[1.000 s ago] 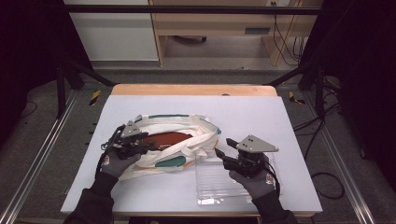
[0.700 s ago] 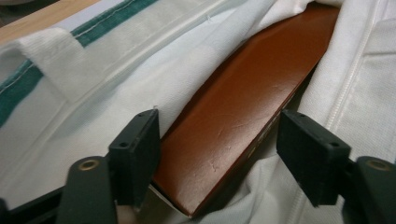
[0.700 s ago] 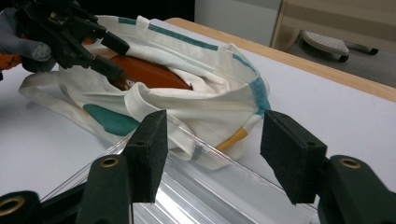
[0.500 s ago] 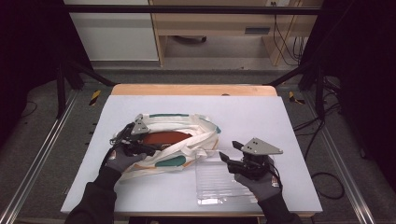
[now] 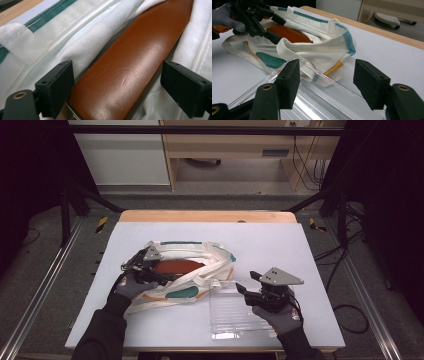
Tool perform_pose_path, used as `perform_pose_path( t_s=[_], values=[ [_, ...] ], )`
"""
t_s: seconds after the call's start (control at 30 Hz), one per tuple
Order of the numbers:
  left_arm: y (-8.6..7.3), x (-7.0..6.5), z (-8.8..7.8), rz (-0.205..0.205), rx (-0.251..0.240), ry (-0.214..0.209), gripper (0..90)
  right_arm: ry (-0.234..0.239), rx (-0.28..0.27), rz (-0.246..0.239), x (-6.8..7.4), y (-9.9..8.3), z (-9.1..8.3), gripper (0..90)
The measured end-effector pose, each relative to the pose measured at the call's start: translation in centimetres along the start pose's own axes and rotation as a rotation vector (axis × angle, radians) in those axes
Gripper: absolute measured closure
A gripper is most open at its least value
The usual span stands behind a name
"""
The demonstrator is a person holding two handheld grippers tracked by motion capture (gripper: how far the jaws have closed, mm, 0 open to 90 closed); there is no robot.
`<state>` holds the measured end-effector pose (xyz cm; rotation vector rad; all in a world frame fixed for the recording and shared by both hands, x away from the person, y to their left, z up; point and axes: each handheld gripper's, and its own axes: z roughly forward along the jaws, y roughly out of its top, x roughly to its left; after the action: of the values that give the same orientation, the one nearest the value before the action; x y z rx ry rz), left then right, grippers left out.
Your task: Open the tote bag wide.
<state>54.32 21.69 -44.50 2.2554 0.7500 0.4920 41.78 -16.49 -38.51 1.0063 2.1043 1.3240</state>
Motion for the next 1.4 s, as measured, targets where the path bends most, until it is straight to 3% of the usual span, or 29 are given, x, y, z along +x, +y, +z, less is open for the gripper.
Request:
perform_pose_path(
  t_s=[0.13, 0.27, 0.43, 0.57, 0.7, 0.77, 0.97, 1.23, 1.4],
  values=[
    [-0.1, -0.3, 0.2, 0.028, 0.006, 0.008, 8.8, 0.001, 0.005, 0.000, 0.0, -0.1, 0.0, 38.4],
    [-0.2, 0.1, 0.4, 0.008, 0.007, -0.012, 10.4, 0.006, 0.014, -0.002, 0.1, -0.1, 0.1, 38.5],
    [-0.3, -0.1, 1.1, 0.049, 0.033, -0.006, 8.7, 0.016, 0.025, -0.005, 0.2, -0.1, 0.4, 38.5],
    [-0.3, -0.1, 1.4, 0.053, 0.038, -0.009, 7.1, 0.019, 0.022, -0.007, 0.3, -0.1, 0.4, 38.6],
    [-0.3, 0.2, 1.1, 0.050, 0.039, -0.023, 11.4, 0.020, 0.023, -0.009, 0.2, -0.1, 0.4, 38.8],
    [-0.2, 0.4, 0.7, 0.028, 0.039, -0.054, 15.9, 0.021, 0.023, -0.006, 0.3, -0.1, 0.4, 38.9],
    [0.5, 0.2, -0.7, 0.018, 0.109, -0.102, 27.8, 0.019, 0.017, -0.005, 0.2, -0.1, 0.2, 38.9],
    [0.0, -0.8, -2.5, 0.005, 0.086, -0.154, 37.3, 0.018, 0.016, -0.002, 0.1, -0.1, 0.1, 38.9],
    [-0.5, -1.3, -2.3, 0.002, 0.094, -0.117, 35.9, 0.017, 0.019, -0.006, 0.2, -0.1, 0.2, 38.8]
  ],
)
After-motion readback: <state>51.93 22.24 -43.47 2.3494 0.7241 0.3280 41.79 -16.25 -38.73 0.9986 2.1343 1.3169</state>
